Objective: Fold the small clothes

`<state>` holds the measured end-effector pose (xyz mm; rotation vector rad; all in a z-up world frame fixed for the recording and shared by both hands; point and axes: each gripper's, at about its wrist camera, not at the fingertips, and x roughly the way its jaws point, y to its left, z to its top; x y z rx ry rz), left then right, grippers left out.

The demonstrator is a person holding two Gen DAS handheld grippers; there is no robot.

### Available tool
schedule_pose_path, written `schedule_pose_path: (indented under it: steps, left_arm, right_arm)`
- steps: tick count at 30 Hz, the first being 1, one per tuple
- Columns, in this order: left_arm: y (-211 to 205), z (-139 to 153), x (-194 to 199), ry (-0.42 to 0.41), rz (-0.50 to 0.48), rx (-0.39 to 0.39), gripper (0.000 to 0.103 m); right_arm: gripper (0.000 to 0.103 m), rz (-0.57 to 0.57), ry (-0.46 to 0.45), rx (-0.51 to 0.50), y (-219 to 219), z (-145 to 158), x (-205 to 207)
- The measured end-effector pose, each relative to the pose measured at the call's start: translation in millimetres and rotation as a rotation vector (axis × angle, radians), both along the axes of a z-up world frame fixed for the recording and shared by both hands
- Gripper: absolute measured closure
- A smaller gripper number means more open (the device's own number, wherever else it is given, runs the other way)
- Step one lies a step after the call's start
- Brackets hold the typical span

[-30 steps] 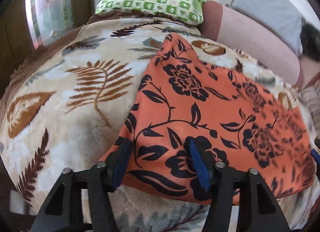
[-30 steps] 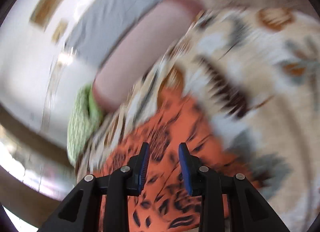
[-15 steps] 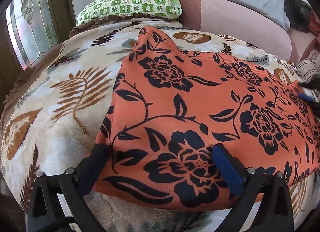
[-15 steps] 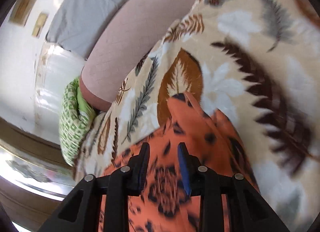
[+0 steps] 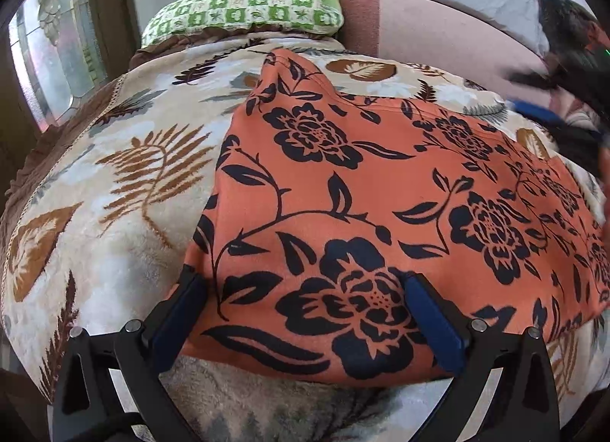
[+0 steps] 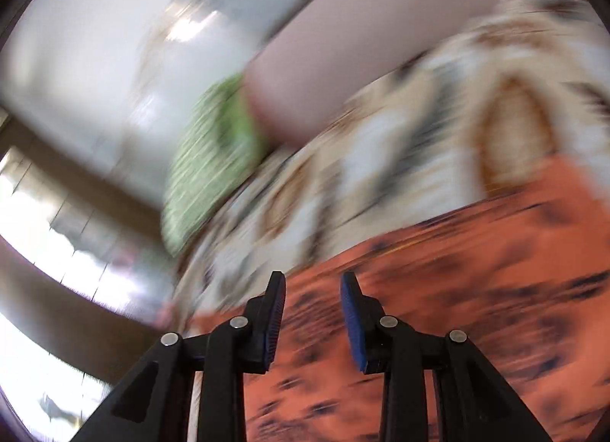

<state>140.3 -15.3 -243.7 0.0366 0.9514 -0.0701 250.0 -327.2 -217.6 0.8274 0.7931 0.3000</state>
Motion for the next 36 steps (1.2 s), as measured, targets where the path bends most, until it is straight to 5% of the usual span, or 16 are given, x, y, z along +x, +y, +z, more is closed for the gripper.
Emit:
schedule_pose_path:
  steps: [6,10,14,17,20,25,29,30,33,36]
  left_arm:
    - [6,3,-6,0.006,-0.034,-0.038,0.000]
    - [9,5,-6,0.014,-0.038,-0.073,0.000]
    - [7,3,-5,0.012,-0.067,-0.064,0.000]
    - [8,5,-6,0.014,-0.079,-0.080,0.000]
    - [10,8,-6,0.021,-0.091,-0.094,0.000]
    - [27,20,-9,-0.024,-0.052,-0.121,0.000]
    - [46,30,-17,-0.089,0.081,-0.018,0.000]
    - [49,27,-16,-0.079,0.101,0.010,0.000]
    - [50,6,-9,0.007,0.127,0.056,0.000]
    - [54,7,-8,-0.006,0.133,0.073,0.000]
  right_arm:
    - [0.070,0.343,0.061,0.227,126,-17,61]
    - [0.070,0.489,0.150,0.282,189,-37,102]
    - [0.073,0.468,0.273,0.148,212,-77,138]
    - [0.073,0.417,0.331,0.308,195,-91,148]
    - [0.071,0.376,0.273,0.219,171,-71,130]
    - [0.071,0.372,0.228,0.212,113,-48,66]
    - [0.070,0.339,0.206,0.210,65,-35,-3]
    - [0.068,0.322,0.200,0.214,52,-33,-25]
    - [0.038,0.226,0.244,0.258,19,-51,-85]
    - [0.041,0.153,0.226,0.281,7,-66,-113]
